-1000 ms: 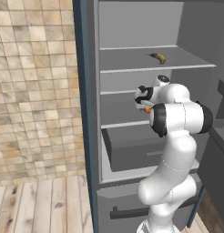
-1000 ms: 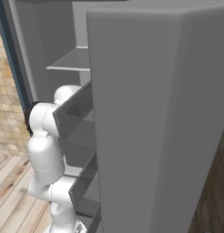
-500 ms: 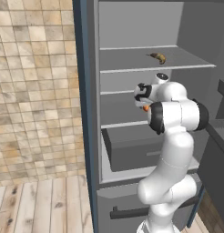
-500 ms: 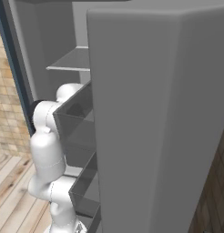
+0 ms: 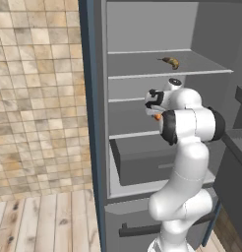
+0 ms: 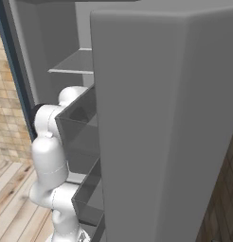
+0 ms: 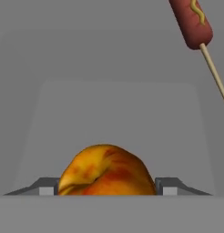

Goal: Pick up the peach and banana from the fridge and place one fruit on each plate on the dining counter.

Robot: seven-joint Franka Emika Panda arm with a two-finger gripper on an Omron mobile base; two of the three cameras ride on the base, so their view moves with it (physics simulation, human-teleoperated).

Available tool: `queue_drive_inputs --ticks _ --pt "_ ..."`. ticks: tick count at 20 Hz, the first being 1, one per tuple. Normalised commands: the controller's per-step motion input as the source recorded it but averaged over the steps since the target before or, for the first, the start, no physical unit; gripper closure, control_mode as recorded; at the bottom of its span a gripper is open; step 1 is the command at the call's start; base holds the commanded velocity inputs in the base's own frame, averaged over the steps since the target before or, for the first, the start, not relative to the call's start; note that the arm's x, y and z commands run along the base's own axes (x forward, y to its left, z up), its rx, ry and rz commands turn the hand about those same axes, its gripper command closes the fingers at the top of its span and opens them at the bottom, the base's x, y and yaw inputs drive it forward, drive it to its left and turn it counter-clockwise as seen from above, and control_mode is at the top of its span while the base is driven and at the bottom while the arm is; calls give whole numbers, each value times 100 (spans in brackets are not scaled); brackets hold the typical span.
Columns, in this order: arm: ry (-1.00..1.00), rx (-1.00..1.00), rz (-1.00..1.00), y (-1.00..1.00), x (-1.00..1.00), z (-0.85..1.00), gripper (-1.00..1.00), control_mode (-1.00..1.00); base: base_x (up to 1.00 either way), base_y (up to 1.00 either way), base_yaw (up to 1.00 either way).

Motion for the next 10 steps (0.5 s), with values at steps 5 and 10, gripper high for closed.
queue_drive_inputs --ticks 5,10 --pt "-6 0 0 18 -68 -21 100 -100 0 0 0" --pt "-24 0 0 13 -100 0 100 -100 0 0 0"
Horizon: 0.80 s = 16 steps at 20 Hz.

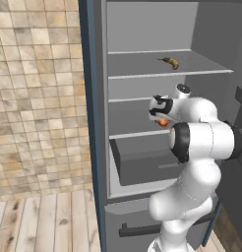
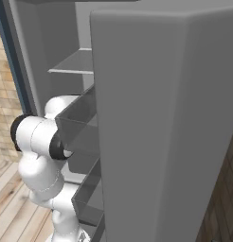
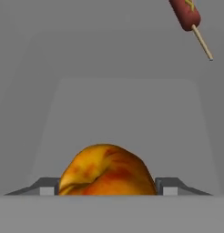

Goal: Pick up the peach and banana from the fridge and place one fruit on each plate on the dining counter.

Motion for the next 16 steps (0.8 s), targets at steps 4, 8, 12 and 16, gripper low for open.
queue_drive_inputs --ticks 4,8,12,16 --pt "-19 0 0 1 -98 47 100 -100 0 0 0" --pt "-1 0 0 0 -74 88 100 -100 0 0 0" --pt "12 0 0 0 -43 100 100 -100 0 0 0" --pt "15 0 0 0 -35 91 100 -100 0 0 0"
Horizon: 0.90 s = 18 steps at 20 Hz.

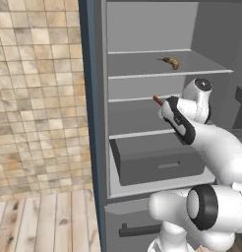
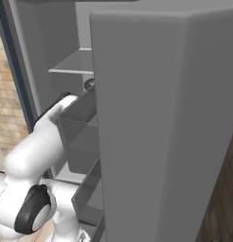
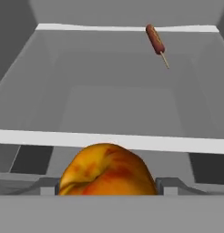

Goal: Pick up the peach and banana from the fridge and place one fruit on each plate on the dining counter.

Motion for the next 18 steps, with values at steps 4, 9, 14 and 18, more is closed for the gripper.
queue_drive_inputs --ticks 4,9,14,18 --pt "6 0 0 0 -58 62 100 -100 0 0 0" --pt "-1 0 0 2 -79 30 100 -100 0 0 0" --pt "-24 0 2 17 -90 8 100 -100 0 0 0" --pt "-20 0 0 2 -65 59 100 -100 0 0 0"
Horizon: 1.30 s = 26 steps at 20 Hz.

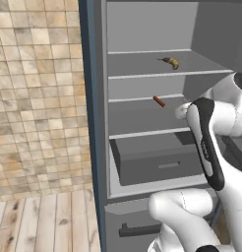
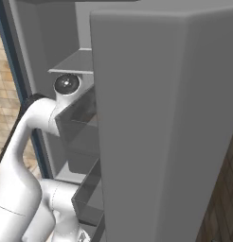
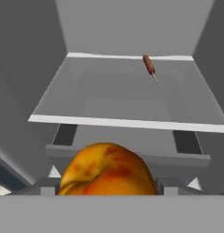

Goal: Pick up the peach and banana from the fridge and place one fruit on each plate on the dining counter.

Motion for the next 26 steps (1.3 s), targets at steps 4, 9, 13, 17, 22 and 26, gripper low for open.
queue_drive_inputs --ticks 4,9,13,17,22,26 --pt "-11 0 1 3 -59 61 100 -100 0 0 0" --pt "0 0 1 5 -56 62 100 -100 0 0 0" --pt "0 0 1 0 -58 53 100 -100 0 0 0" --pt "0 0 0 1 -58 41 100 -100 0 0 0" --pt "0 0 1 2 -12 6 100 100 -66 26 11" --pt "0 0 0 0 0 0 100 100 -98 52 24"
